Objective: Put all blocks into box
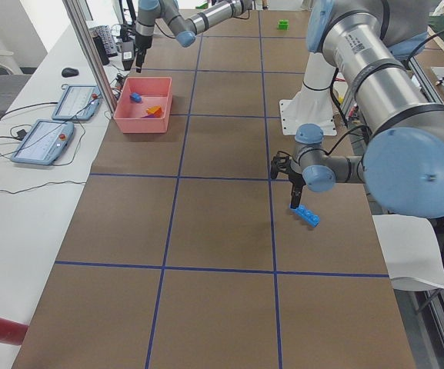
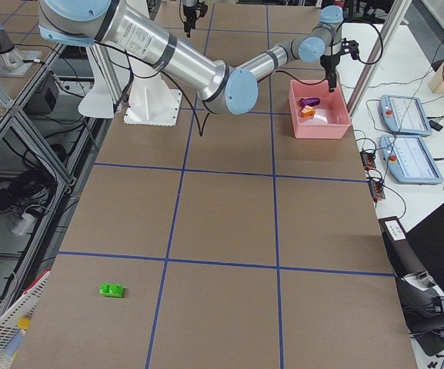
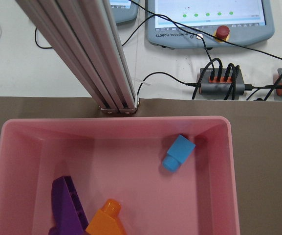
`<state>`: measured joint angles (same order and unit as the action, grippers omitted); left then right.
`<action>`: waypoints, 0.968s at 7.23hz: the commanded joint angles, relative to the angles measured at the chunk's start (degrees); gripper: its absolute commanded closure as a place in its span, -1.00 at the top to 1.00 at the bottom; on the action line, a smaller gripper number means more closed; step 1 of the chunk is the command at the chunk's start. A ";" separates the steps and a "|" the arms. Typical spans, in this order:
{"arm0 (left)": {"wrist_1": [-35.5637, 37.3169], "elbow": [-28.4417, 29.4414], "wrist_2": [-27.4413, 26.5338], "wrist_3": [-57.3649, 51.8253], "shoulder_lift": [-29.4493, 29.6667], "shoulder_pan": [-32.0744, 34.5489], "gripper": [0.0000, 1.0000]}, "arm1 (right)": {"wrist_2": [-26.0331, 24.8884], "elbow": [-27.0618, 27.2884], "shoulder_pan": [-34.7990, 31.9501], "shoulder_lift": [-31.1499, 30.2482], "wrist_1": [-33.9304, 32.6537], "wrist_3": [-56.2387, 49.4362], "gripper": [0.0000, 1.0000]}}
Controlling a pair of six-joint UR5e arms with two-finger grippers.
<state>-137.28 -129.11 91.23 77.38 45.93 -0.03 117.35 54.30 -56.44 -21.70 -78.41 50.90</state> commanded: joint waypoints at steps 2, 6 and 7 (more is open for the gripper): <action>-0.18 5.16 -3.60 2.24 4.41 -4.01 1.00 | 4.64 24.00 -2.79 -7.36 -32.32 -10.52 0.98; -0.18 6.59 -3.87 1.98 5.57 -4.54 1.00 | 4.55 47.44 -6.04 -25.40 -48.38 -22.41 0.99; -0.35 7.38 -3.87 1.89 5.66 -4.54 0.99 | 4.55 49.82 -6.48 -25.94 -52.77 -23.29 0.99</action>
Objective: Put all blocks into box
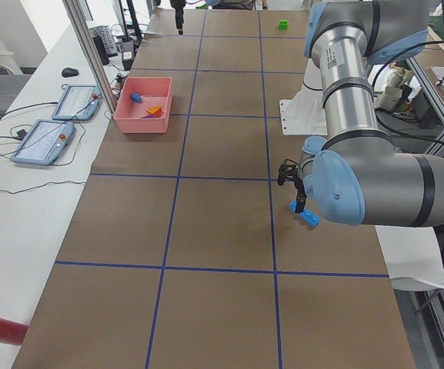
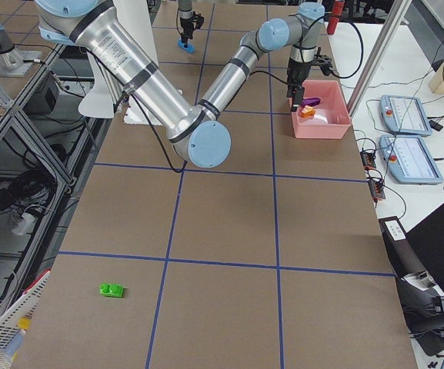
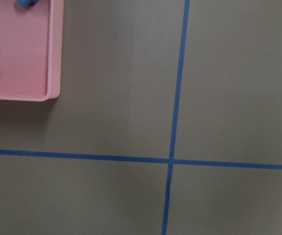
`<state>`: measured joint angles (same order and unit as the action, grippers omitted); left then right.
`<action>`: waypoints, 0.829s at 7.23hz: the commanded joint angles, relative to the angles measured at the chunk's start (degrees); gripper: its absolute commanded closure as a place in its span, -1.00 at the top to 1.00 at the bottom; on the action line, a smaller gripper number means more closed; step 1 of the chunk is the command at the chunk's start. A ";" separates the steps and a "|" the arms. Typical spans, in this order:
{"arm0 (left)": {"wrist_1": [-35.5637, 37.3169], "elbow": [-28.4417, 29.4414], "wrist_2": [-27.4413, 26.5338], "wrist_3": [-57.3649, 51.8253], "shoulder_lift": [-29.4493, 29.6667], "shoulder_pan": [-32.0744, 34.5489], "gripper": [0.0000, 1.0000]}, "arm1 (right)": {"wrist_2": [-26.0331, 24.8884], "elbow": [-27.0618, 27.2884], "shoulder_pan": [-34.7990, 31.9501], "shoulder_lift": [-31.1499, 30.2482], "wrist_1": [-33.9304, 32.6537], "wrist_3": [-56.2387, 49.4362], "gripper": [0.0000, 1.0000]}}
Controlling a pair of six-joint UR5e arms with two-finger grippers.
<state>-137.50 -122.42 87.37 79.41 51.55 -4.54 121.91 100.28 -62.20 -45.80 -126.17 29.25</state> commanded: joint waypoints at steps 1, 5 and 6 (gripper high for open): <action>-0.14 1.47 -0.01 -0.13 0.21 -0.29 0.98 | -0.09 6.39 -0.91 -3.84 -7.49 -3.22 0.99; -1.72 2.71 -0.01 -0.04 0.22 -1.26 0.07 | -0.62 10.63 -3.10 -14.30 -7.69 -14.28 0.99; -1.72 2.71 -0.10 -0.04 0.30 -1.70 -0.26 | -0.62 11.85 -4.06 -17.97 -7.43 -19.45 1.00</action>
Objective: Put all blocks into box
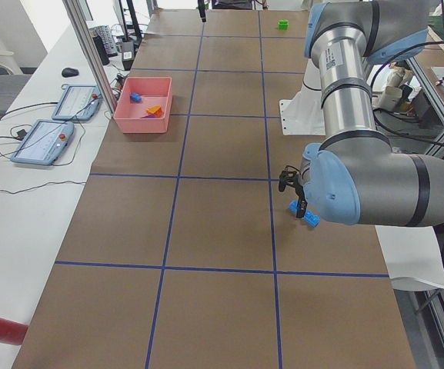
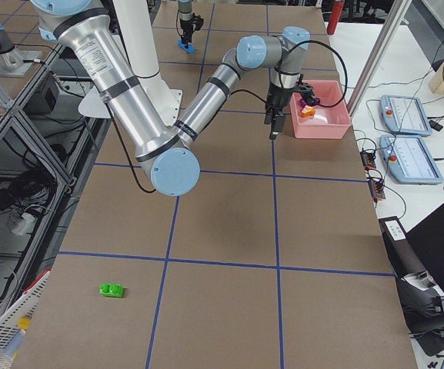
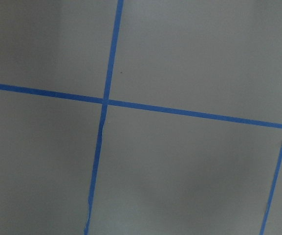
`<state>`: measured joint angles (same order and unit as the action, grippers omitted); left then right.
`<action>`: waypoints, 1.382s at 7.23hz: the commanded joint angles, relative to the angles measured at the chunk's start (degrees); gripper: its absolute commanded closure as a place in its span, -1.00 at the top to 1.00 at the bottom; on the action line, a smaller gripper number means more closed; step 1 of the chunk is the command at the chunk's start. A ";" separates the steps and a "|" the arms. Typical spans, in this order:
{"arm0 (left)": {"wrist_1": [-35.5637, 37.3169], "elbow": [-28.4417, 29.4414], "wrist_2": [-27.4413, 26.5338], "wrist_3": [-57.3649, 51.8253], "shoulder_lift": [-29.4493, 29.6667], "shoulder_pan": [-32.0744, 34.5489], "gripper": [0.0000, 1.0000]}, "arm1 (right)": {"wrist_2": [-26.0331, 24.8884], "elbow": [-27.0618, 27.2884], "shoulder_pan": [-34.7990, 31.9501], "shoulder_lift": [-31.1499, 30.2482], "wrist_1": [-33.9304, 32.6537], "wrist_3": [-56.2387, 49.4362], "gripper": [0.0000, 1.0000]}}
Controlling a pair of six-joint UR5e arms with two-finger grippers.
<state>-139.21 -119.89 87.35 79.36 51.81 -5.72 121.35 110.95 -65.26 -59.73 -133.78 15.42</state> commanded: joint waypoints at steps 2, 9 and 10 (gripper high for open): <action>-2.01 -0.51 -0.07 0.26 -0.57 -0.34 -1.00 | 0.38 2.25 -4.51 -9.50 0.63 -13.45 1.00; -5.89 -12.03 18.57 1.32 -9.28 18.92 -1.00 | 6.16 1.04 -10.77 -38.22 29.13 -26.76 1.00; -5.72 -12.12 23.00 -0.33 -7.36 22.82 -1.00 | 7.92 0.67 -10.77 -43.84 35.54 -26.32 1.00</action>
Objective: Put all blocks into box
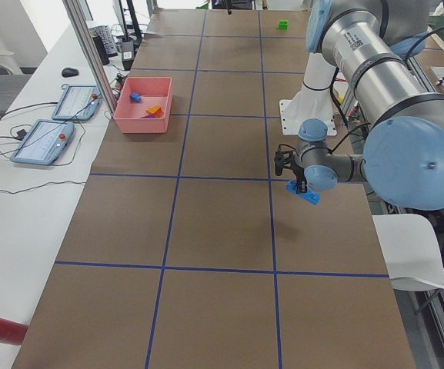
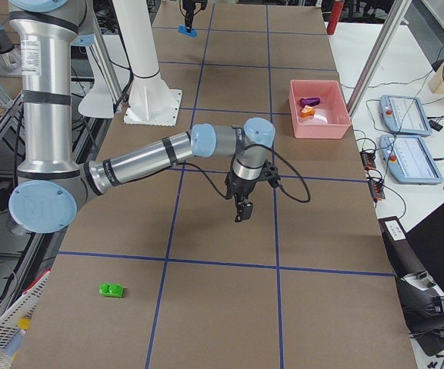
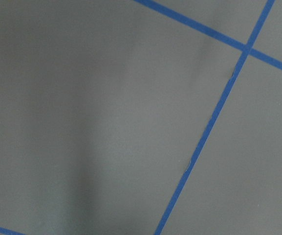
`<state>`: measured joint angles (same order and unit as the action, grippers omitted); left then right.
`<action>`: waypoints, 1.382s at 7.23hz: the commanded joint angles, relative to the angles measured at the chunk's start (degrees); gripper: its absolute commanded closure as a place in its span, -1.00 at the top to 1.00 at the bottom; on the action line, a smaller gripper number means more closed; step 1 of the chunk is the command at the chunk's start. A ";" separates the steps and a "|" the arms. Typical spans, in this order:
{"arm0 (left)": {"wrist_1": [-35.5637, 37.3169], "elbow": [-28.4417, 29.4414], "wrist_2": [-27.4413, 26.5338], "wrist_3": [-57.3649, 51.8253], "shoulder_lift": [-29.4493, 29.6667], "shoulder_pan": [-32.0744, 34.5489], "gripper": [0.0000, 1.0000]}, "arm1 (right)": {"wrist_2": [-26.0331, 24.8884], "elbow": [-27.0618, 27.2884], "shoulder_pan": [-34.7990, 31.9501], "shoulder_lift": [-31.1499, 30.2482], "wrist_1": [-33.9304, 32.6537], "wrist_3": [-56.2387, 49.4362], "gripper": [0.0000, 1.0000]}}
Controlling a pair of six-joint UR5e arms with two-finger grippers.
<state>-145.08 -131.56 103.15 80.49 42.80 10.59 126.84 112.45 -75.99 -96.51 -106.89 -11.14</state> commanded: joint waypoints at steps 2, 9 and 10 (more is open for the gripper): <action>4.77 -0.01 13.88 -9.01 7.26 17.56 -1.00 | 5.07 -1.18 -0.74 -16.83 17.30 0.24 1.00; 54.77 8.04 25.70 -16.86 62.50 41.52 -1.00 | 6.05 -20.13 -2.76 -32.50 52.94 5.83 0.99; 56.82 12.34 25.70 -16.34 69.20 42.66 -1.00 | 6.13 -24.34 -2.76 -33.56 60.15 8.65 0.99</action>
<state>-92.12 -124.05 128.81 63.72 102.95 51.76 132.84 93.07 -78.78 -128.66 -55.67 -6.18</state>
